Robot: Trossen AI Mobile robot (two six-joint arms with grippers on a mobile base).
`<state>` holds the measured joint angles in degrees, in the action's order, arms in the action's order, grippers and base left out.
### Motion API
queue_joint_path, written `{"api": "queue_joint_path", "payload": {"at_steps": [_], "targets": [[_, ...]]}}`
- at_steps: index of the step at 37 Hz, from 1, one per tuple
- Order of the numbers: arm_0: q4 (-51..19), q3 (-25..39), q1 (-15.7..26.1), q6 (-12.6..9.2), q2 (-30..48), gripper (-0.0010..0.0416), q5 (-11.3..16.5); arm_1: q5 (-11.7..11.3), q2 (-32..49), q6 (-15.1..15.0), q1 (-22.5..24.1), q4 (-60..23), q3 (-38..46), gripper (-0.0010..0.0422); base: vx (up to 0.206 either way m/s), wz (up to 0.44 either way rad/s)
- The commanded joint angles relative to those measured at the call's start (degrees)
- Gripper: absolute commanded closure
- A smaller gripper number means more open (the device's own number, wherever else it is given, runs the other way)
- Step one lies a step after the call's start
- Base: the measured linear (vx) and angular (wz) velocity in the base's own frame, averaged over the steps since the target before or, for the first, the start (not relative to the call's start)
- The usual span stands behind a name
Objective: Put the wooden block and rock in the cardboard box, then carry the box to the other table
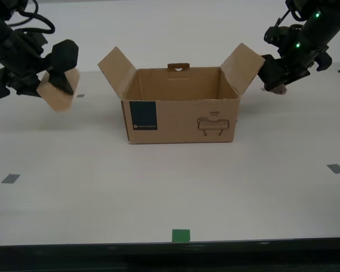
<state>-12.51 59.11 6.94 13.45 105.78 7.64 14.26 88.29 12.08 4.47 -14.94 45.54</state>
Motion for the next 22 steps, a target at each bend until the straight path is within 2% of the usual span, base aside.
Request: {"api": "queue_joint_path", "payload": {"at_steps": [1, 10, 22], "targets": [[-1.95, 0.07, -0.13, -0.37, -2.51, 0.0407, -0.11, 0.22, -2.54, -0.07, 0.0, -1.2, 0.92, 0.0414, 0.0, 0.0], [-4.92, 0.07, -0.26, -1.36, -10.03, 0.0406, -0.11, 0.22, -3.78, -3.5, 0.07, -9.68, 9.92, 0.0414, 0.0, 0.0], [-9.6, 0.07, -0.26, -1.55, -20.52, 0.0406, -0.52, 0.22, -3.78, -6.19, 0.11, -14.75, 22.82, 0.0414, 0.0, 0.0]]}}
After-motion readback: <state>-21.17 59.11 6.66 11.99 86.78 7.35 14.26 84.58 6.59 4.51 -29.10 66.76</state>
